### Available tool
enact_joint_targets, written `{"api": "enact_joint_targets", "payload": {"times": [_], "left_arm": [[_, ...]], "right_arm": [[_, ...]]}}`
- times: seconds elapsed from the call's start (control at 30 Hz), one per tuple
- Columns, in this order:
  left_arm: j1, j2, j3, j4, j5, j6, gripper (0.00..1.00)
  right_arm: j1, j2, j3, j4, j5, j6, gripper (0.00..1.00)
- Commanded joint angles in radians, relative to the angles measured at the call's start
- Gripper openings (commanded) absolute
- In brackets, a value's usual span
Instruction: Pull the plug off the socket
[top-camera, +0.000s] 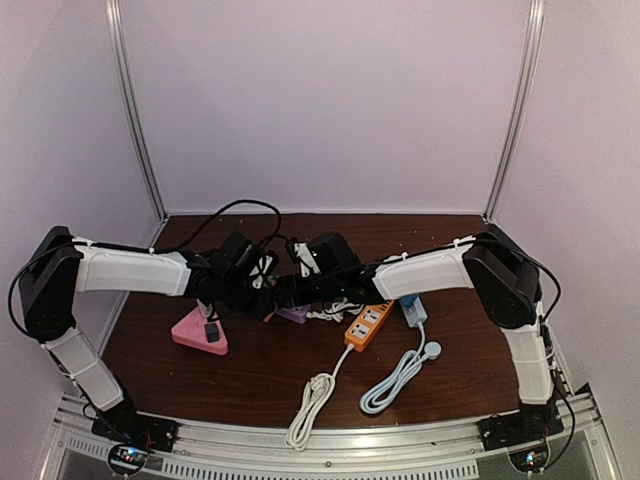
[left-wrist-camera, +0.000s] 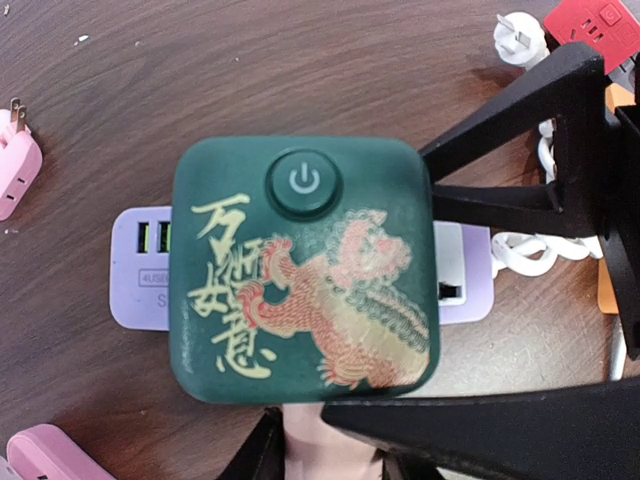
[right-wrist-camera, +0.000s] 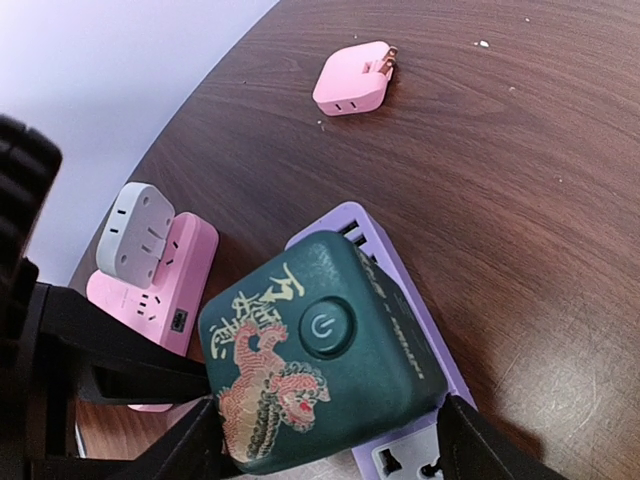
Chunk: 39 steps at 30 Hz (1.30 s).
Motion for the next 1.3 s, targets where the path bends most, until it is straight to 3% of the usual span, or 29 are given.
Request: {"api": "enact_joint_targets", "payload": {"times": [0.0, 0.4, 0.63, 0.9, 1.27], "left_arm": [[0.003, 0.014, -0.022, 0.034, -0.018, -0.018, 0.3], [0.002, 0.013, -0.031, 0.031, 0.0, -0.015, 0.26], [0.001, 0.014, -0.022, 0.015, 0.001, -0.016, 0.17], [0.001, 0.002, -0.015, -0.025, 0.002, -0.023, 0.07], [0.0, -0.049, -0.041, -0.061, 0.015, -0.045, 0.05]], "right_arm": [[0.006, -0.007, -0.03, 0.006, 0.042, -0.076, 0.72], [0.006, 0.003, -0.038, 0.059, 0.063, -0.111, 0.71], [0.008, 0.02, -0.023, 0.043, 0.073, -0.127, 0.63], [0.011, 0.024, -0.042, 0.056, 0.133, -0.146, 0.61], [0.017, 0.03, -0.058, 0.074, 0.214, -0.172, 0.61]]}}
